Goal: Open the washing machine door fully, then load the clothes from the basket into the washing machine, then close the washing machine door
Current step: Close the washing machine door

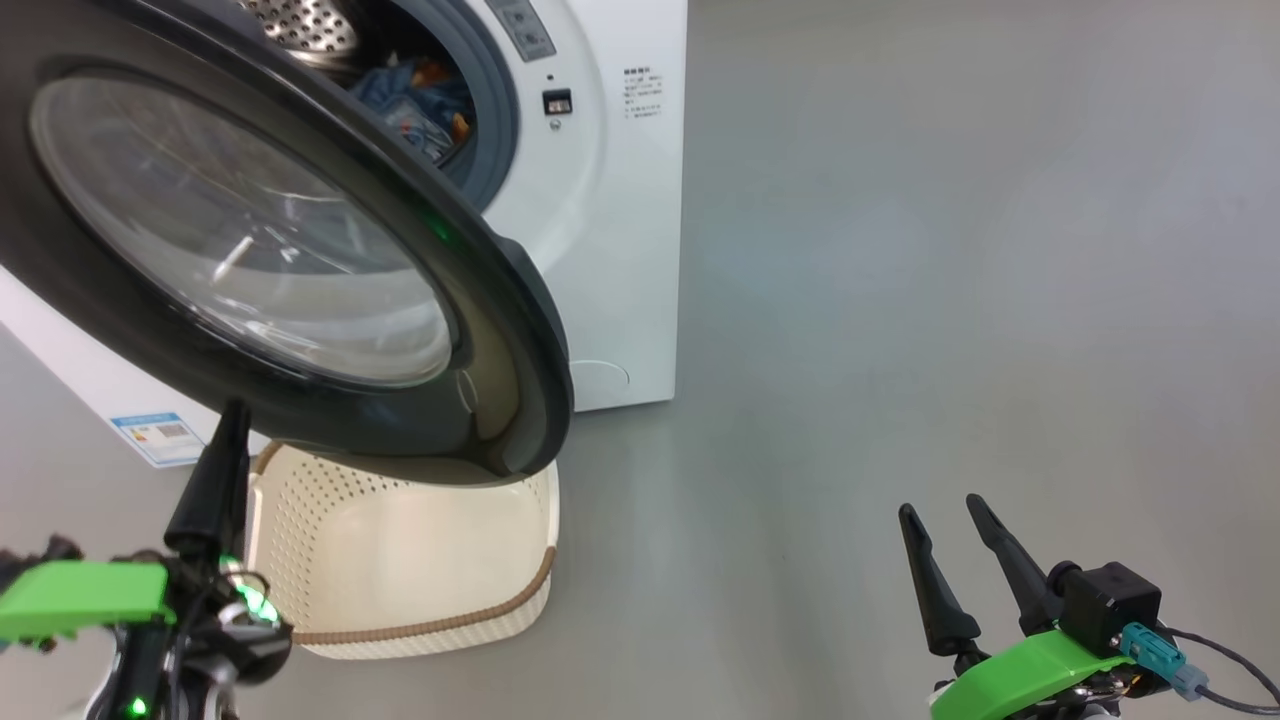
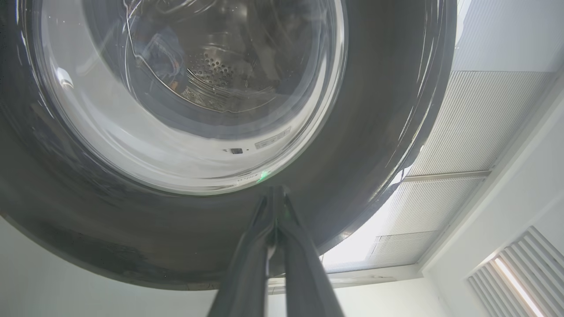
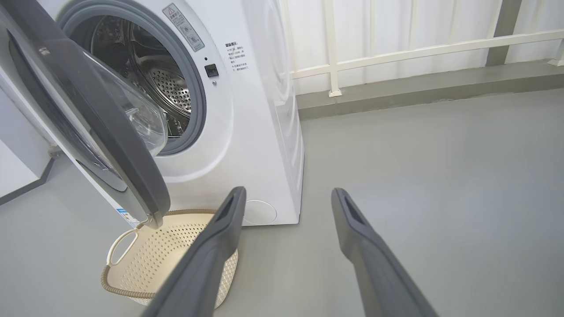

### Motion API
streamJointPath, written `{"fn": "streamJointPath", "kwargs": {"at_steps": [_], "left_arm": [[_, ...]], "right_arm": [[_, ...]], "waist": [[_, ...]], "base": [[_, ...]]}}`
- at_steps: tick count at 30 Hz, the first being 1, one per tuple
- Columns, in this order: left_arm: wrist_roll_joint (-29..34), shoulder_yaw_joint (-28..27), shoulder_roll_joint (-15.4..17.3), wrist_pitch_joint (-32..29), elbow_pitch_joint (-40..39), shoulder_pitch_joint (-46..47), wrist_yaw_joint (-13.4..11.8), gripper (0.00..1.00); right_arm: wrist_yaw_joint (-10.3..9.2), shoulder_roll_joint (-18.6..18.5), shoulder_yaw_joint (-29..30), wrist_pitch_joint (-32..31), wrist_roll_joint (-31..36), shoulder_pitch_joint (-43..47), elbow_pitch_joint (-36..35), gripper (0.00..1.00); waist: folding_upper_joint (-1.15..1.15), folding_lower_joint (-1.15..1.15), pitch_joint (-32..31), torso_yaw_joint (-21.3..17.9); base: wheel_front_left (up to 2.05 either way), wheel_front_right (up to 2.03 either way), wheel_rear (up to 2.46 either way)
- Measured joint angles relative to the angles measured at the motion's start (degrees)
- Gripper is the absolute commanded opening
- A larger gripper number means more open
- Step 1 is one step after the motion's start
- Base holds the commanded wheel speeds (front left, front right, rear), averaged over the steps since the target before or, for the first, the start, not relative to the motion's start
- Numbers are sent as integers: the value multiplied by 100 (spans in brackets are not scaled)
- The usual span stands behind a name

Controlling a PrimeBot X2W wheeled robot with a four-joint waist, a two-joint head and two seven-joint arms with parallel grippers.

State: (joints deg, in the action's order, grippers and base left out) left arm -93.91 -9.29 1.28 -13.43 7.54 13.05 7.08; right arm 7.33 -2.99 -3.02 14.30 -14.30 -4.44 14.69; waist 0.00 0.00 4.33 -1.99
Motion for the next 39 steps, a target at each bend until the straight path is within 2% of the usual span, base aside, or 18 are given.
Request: {"fn": "streamJointPath", "kwargs": {"at_steps": [2, 3, 8, 12, 17, 20, 23, 25, 29, 33, 39], "left_arm": [[0, 0, 2, 114, -74, -149, 0, 60], [13, -3, 3, 194, -114, -226, 0, 100], [126, 9, 8, 476, -316, -589, 0, 100], [639, 24, 35, 868, -558, -784, 0, 100], [1723, 400, 430, 1800, -814, -1045, 0, 100], [2553, 895, 856, 2477, -818, -1180, 1, 100], [3509, 1336, 1283, 2751, -656, -1295, 8, 100], [4084, 1430, 1379, 2782, -519, -1316, 9, 100], [5488, 1127, 1259, 2806, -513, -1315, 25, 100], [6681, 902, 980, 2807, -521, -1384, 25, 100], [7763, 539, 613, 2807, -508, -1565, 26, 100]], "right_arm": [[0, 0, 1, 0, 0, 6, 12, 100], [0, 1, 0, 0, 0, 21, 14, 100], [0, 2, -11, 0, -42, 187, 34, 100], [0, 4, -25, 0, -57, 203, 15, 100], [0, 5, -27, 0, -57, 208, -36, 100], [0, 7, -29, 0, -57, 210, -89, 100], [0, 7, -27, 0, -57, 213, -103, 100], [0, 7, -29, 0, -57, 214, -107, 100], [0, 7, -29, 0, -57, 216, -113, 100], [0, 7, -29, 0, -57, 220, -125, 100], [0, 8, -24, 0, -57, 243, -167, 100]], "waist": [[0, 0, -66, 26], [0, 0, -100, 38], [0, 0, -247, 87], [0, 0, -334, 119], [0, 0, -374, 153], [0, 0, -379, 175], [0, 0, -397, 187], [0, 0, -409, 193], [0, 0, -413, 202], [0, 0, -407, 191], [0, 0, -394, 186]], "base": [[0, 0, 0], [0, 0, 0], [0, 0, 0], [0, 0, 0], [0, 0, 0], [0, 0, 0], [0, 0, 0], [0, 0, 0], [0, 0, 0], [0, 0, 0], [0, 0, 0]]}}
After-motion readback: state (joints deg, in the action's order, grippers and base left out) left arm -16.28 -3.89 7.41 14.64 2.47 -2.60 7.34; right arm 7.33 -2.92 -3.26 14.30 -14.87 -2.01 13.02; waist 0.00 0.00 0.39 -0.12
